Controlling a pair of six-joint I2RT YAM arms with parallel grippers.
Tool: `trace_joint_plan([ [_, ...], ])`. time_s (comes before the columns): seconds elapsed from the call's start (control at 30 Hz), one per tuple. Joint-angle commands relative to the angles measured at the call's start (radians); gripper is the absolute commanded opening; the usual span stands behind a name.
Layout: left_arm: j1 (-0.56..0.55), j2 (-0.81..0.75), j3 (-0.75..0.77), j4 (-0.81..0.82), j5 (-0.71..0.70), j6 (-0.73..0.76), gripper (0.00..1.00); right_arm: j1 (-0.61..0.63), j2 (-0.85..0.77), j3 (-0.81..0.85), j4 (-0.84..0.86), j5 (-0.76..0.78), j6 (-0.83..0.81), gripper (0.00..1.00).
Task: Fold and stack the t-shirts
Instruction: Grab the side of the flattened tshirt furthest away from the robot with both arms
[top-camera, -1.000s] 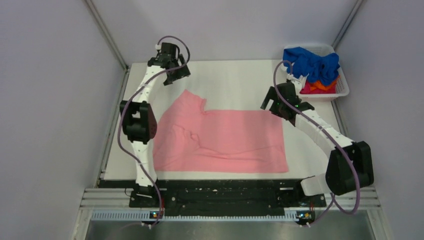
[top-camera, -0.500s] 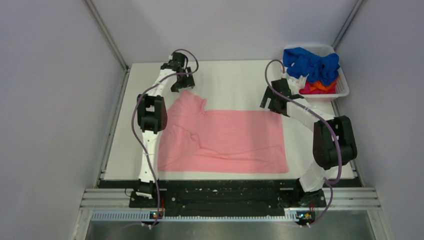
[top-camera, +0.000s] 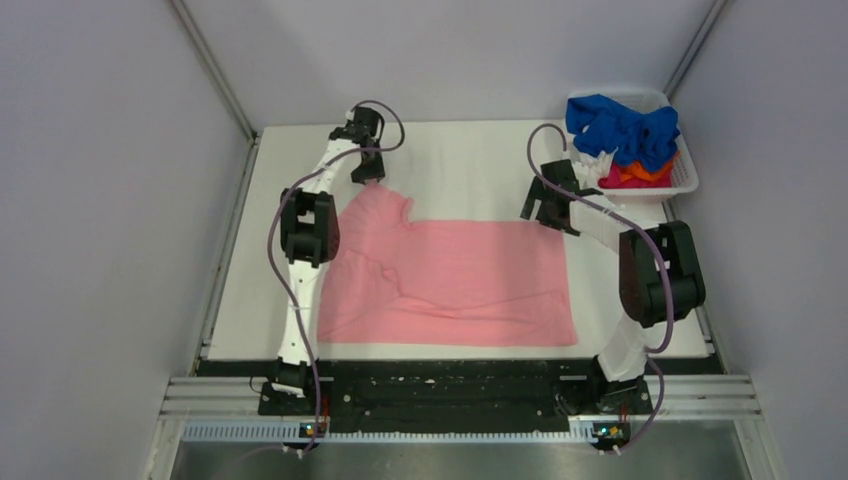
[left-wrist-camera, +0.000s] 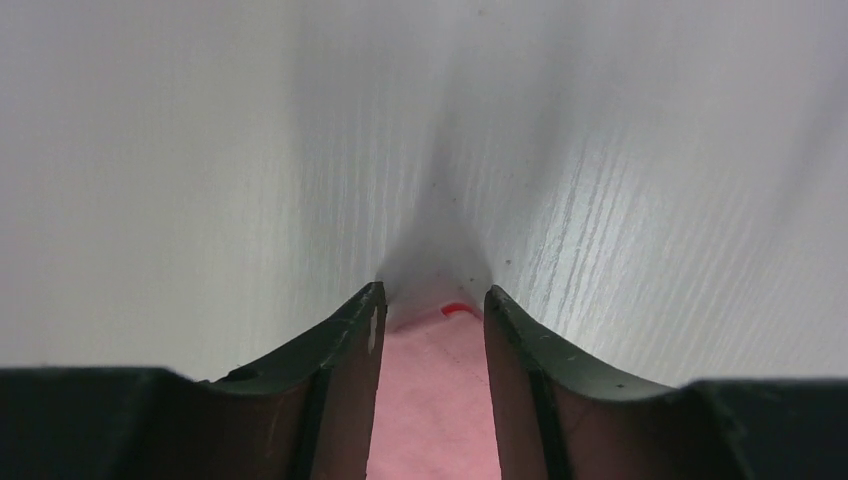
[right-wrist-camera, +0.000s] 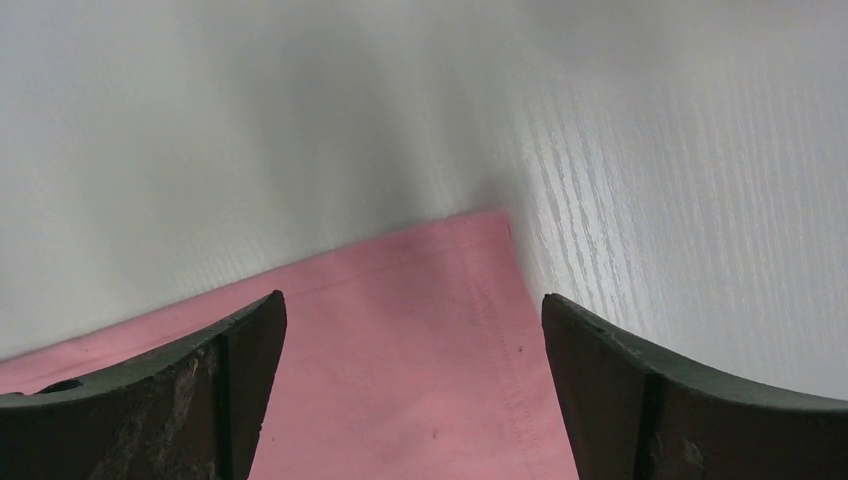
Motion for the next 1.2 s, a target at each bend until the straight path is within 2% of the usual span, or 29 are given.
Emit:
trace_joint_plan([
  [0.0,-0.039,0.022,0.020,-0.088,-0.106,0.054,0.41,-0.011,0.010,0.051,0.027,0.044,-0.010,0.96],
  [0.1,-0.047,0.017,0.011,-0.104,-0.113,0.067,0.34,-0.011,0.015,0.055,0.029,0.069,-0.012,0.96],
  [0.13,-0.050,0.016,0.007,-0.104,-0.116,0.070,0.28,-0.011,0.020,0.057,0.031,0.078,-0.015,0.96],
  [0.2,-0.051,0.012,0.006,-0.103,-0.107,0.074,0.00,-0.012,0.038,0.063,0.034,0.096,-0.017,0.95],
  [0.37,-0.053,-0.068,-0.039,-0.054,-0.046,0.088,0.00,-0.013,0.093,0.097,0.028,0.134,0.005,0.89],
  [0.53,-0.058,-0.236,-0.216,0.057,-0.018,0.091,0.00,-0.018,0.141,0.110,0.050,0.179,0.016,0.80],
  [0.73,-0.069,-0.386,-0.405,0.121,0.011,0.100,0.00,-0.019,0.160,0.082,0.082,0.177,0.032,0.76],
  [0.93,-0.072,-0.455,-0.504,0.107,0.032,0.081,0.00,-0.019,0.134,0.027,0.109,0.132,0.046,0.58],
  [1.17,-0.077,-0.533,-0.613,0.141,0.035,0.076,0.00,-0.018,0.073,-0.038,0.146,0.112,0.059,0.23],
])
